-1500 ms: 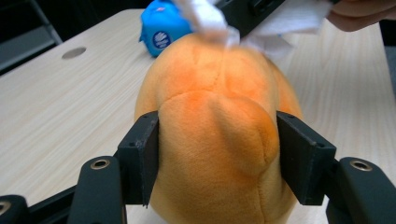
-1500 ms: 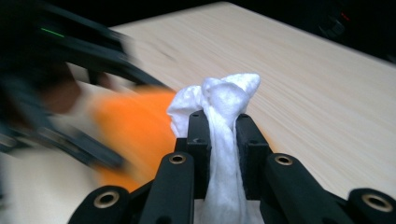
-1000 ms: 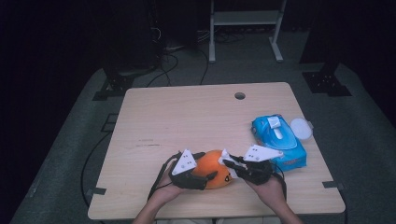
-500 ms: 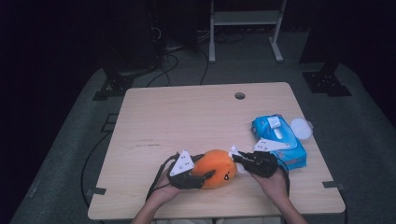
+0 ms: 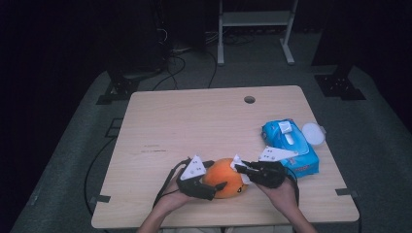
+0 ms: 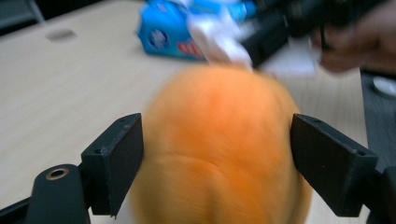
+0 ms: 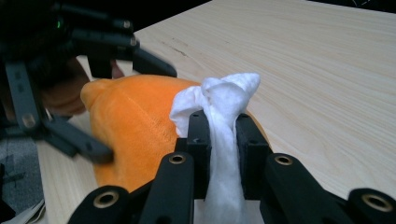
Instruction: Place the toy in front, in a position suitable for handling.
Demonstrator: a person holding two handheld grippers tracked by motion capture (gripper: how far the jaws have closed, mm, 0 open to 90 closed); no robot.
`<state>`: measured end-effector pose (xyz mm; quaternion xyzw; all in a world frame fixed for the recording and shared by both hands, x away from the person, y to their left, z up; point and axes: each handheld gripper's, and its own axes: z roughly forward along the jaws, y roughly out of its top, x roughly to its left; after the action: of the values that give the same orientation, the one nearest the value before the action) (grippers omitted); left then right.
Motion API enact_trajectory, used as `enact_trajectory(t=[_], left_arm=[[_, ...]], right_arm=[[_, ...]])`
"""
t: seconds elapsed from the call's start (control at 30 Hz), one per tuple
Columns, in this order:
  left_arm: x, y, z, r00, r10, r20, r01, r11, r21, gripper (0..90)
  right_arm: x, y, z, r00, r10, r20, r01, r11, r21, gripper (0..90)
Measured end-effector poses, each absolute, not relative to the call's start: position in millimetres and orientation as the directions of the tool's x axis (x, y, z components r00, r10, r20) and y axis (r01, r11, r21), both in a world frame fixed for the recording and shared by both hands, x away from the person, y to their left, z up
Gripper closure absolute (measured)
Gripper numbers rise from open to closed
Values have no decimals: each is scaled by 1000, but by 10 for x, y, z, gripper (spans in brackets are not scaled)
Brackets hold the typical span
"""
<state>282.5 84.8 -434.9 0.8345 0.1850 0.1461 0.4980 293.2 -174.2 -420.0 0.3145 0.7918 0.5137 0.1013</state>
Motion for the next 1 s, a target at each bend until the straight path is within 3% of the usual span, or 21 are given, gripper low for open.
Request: enact_trajectory(t=[0.03, 0.07, 0.1, 0.13, 0.27, 0.33, 0.37, 0.4, 0.43, 0.47, 0.57, 0.63, 0.7, 1.0], left_arm=[[2825, 848, -4349, 889, 454, 60, 163, -435, 885, 286], [2817, 829, -4327, 881, 467, 78, 156, -442, 883, 286], [2819, 805, -4288, 870, 476, 130, 109, -442, 890, 418], [2819, 805, -4288, 870, 476, 130, 109, -442, 890, 455], [2881, 772, -4250, 834, 483, 266, -32, -440, 898, 494], [2918, 765, -4295, 826, 475, 304, -64, -457, 887, 421], [2959, 796, -4365, 860, 461, 217, 4, -432, 902, 360], [2959, 796, -4365, 860, 461, 217, 4, -432, 902, 307], [2986, 863, -4342, 887, 453, 88, 87, -351, 933, 254], [2986, 863, -4342, 887, 453, 88, 87, -351, 933, 210], [3005, 950, -4278, 872, 489, -25, 181, -276, 944, 211], [2982, 979, -4371, 863, 504, -23, 202, -304, 931, 308], [2973, 1000, -4388, 862, 505, -39, 214, -294, 932, 347], [2958, 1028, -4421, 861, 509, -16, 203, -315, 927, 374]], right_arm=[[2932, -1742, -4200, -782, 602, 163, 394, 274, 877, 779], [2931, -1749, -4200, -776, 609, 163, 398, 273, 876, 779], [2932, -1772, -4187, -768, 622, 151, 390, 268, 881, 780], [2932, -1772, -4187, -768, 622, 151, 390, 268, 881, 780], [2979, -1829, -4133, -750, 643, 152, 381, 232, 895, 781], [3027, -1830, -4161, -743, 651, 154, 383, 226, 896, 781], [3036, -1814, -4197, -743, 652, 147, 390, 244, 888, 782], [3036, -1814, -4197, -743, 652, 147, 390, 244, 888, 782], [3042, -1787, -4293, -747, 647, 152, 403, 259, 878, 782], [3042, -1787, -4293, -747, 647, 152, 403, 259, 878, 782], [2996, -1755, -4288, -753, 645, 133, 391, 277, 878, 782], [2873, -1643, -4227, -784, 614, 89, 350, 319, 881, 781], [2840, -1610, -4195, -792, 609, 45, 321, 353, 879, 782], [2986, -1804, -4301, -729, 673, 128, 412, 282, 866, 781]])
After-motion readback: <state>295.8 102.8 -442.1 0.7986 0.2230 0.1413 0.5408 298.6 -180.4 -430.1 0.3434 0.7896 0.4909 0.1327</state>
